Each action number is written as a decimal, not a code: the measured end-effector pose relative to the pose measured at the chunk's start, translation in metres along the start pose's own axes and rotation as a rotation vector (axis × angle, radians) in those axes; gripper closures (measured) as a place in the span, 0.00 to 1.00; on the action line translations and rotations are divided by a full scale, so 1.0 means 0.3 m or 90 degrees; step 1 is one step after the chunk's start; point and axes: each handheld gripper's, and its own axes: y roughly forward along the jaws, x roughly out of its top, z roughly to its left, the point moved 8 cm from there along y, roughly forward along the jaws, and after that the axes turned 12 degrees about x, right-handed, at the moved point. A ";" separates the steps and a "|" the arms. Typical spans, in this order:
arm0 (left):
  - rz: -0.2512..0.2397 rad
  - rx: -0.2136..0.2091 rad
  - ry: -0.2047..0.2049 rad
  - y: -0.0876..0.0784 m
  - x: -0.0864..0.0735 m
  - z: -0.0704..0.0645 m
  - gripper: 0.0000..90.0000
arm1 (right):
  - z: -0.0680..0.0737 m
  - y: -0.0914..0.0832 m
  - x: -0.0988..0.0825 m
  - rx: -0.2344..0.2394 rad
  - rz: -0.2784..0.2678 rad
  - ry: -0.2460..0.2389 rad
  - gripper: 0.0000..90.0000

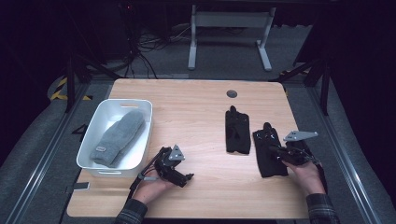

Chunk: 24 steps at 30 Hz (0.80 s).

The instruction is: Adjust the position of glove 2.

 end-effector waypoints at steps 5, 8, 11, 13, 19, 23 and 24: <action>0.000 0.002 0.000 0.000 0.000 0.001 0.00 | -0.064 0.018 -0.012 -0.019 0.010 0.025 1.00; 0.000 0.001 -0.001 0.000 0.000 0.000 0.00 | -0.090 0.039 -0.030 -0.028 0.025 0.036 1.00; 0.000 0.000 0.000 0.000 0.000 0.000 0.00 | -0.094 0.045 -0.030 -0.026 0.019 0.032 1.00; 0.000 0.000 0.000 0.000 0.000 0.000 0.00 | -0.092 0.044 -0.033 -0.027 0.020 0.030 1.00; 0.000 0.000 0.000 0.000 0.000 0.000 0.00 | -0.042 0.034 -0.055 -0.007 0.035 -0.002 1.00; 0.000 0.000 0.000 0.000 0.000 0.000 0.00 | 0.011 0.027 -0.074 0.003 0.044 -0.013 1.00; 0.000 0.000 0.000 0.000 0.000 0.000 0.00 | 0.025 0.026 -0.078 0.003 0.048 -0.017 1.00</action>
